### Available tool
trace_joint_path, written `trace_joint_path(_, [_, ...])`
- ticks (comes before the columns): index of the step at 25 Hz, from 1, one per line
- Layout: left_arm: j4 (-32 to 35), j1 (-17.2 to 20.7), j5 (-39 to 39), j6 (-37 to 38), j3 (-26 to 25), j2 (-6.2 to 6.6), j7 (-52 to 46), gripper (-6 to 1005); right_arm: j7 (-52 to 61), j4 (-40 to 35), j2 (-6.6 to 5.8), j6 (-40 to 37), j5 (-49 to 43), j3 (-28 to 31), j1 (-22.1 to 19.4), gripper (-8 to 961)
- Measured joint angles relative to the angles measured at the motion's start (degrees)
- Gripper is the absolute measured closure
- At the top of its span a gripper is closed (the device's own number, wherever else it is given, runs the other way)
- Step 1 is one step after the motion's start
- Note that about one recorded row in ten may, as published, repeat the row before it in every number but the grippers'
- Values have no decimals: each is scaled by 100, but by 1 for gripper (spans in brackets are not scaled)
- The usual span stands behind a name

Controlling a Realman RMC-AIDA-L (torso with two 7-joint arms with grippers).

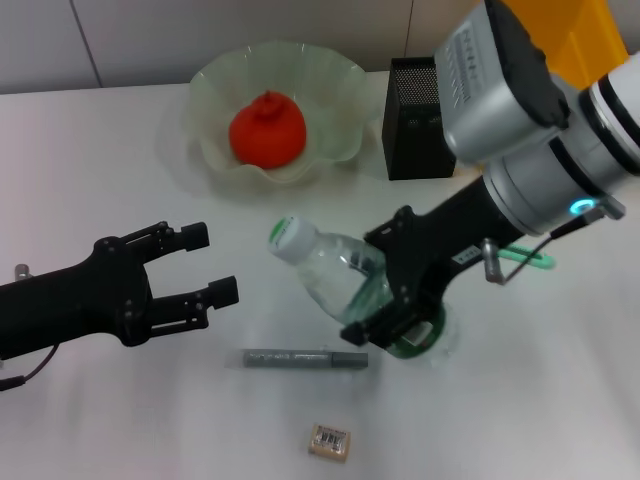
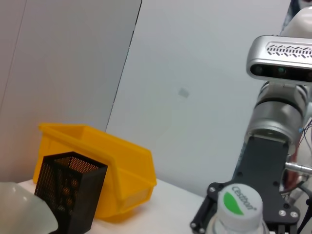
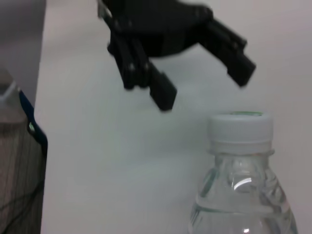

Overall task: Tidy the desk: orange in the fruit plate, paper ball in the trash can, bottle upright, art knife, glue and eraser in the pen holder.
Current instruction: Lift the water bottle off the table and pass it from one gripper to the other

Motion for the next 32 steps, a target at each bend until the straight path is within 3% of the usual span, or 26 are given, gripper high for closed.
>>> trace_joint_path(11, [-91,-121,0,-16,-154,-136,18,203,-1373,1580,-3,467,580,416,609,181])
trace_joint_path(18, [-403,-274,3,-95,-495,-160,20,204,-1719,1971,9,716,682,423,710,182])
trace_joint_path(32, [-560,-304,-156,-19,-512,-178,28,207,-2746,2706,18,1266,1397,374,763,183])
